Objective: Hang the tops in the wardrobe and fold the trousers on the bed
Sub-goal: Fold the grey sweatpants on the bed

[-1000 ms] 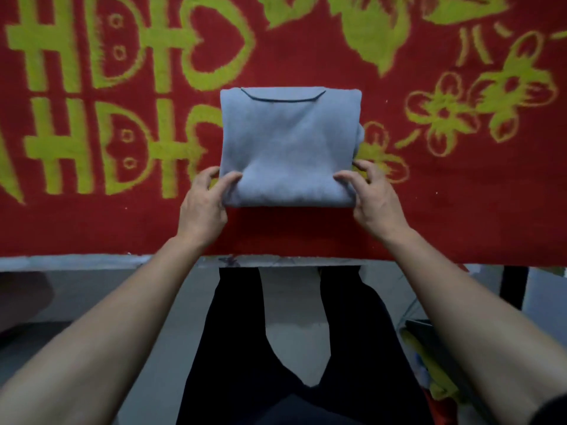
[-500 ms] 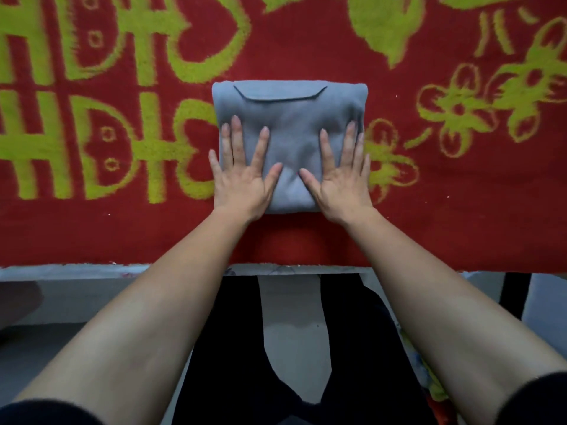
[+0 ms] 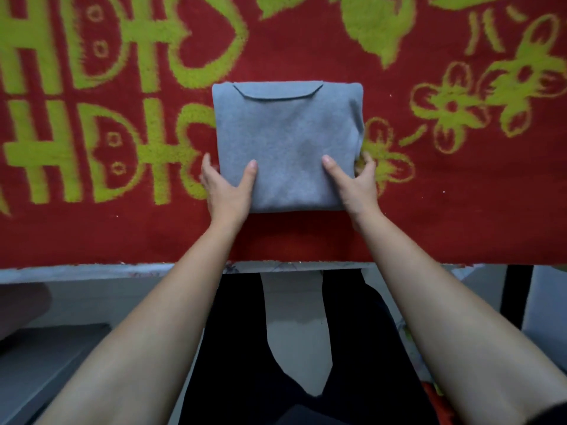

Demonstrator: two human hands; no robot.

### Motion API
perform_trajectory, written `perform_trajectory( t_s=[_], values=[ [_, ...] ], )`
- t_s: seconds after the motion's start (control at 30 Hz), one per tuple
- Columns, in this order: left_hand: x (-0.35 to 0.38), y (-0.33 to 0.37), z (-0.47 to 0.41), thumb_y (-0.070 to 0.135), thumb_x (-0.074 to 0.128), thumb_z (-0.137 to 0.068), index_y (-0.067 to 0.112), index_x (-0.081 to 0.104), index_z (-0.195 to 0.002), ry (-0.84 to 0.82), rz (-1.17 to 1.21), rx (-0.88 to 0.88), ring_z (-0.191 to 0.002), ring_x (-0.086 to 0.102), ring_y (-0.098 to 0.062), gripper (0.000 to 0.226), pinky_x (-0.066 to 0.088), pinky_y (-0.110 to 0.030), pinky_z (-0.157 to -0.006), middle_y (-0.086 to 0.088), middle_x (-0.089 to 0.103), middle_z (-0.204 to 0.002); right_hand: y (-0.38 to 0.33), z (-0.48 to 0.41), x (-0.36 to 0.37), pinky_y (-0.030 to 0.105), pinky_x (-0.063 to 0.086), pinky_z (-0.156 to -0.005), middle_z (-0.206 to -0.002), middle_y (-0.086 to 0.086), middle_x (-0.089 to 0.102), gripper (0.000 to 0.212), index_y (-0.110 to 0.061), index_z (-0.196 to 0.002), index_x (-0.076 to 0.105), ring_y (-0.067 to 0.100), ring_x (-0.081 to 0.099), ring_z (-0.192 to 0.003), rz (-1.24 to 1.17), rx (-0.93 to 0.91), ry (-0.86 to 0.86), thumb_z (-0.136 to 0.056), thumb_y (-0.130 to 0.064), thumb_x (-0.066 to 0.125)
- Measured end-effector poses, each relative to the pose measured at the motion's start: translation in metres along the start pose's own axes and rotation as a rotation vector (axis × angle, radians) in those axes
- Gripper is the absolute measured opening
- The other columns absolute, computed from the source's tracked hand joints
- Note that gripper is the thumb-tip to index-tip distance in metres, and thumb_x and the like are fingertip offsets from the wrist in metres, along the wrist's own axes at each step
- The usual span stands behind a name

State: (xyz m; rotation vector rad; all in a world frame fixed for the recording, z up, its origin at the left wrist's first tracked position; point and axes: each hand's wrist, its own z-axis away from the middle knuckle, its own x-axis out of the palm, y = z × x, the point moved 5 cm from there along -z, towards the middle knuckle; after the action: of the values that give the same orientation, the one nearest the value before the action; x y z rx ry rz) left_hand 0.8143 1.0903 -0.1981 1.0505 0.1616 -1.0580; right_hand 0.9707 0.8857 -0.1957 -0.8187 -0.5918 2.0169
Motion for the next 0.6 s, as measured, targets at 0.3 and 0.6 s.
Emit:
perform_trajectory(
  t_s=[0.3,0.6],
  values=[
    [0.003,-0.005,-0.024,0.054,0.087,-0.044,0.009,0.058,-0.119,-0.149,0.229,-0.299,-0.097,0.07,-0.017,0.093,0.057,-0.042,-0.09,-0.003,0.07,-0.112,0.009,-0.01,0.004,0.039,0.055,-0.098,-0.113,-0.001,0.074,0.062,-0.014,-0.123,0.065,0.014,0.071,-0.103,-0.144,0.162,-0.165,-0.072,-0.042,0.085],
    [0.001,-0.003,-0.02,0.025,0.09,-0.065,0.009,0.069,-0.105,-0.238,0.381,-0.355,-0.083,0.074,-0.014,0.048,0.059,-0.027,-0.067,-0.001,0.077,-0.094,0.009,-0.007,0.003,0.042,0.054,-0.099,-0.111,0.001,0.075,0.069,-0.011,-0.123,0.065,0.018,0.072,-0.103,-0.174,0.176,-0.238,-0.065,-0.042,0.088]
  ],
)
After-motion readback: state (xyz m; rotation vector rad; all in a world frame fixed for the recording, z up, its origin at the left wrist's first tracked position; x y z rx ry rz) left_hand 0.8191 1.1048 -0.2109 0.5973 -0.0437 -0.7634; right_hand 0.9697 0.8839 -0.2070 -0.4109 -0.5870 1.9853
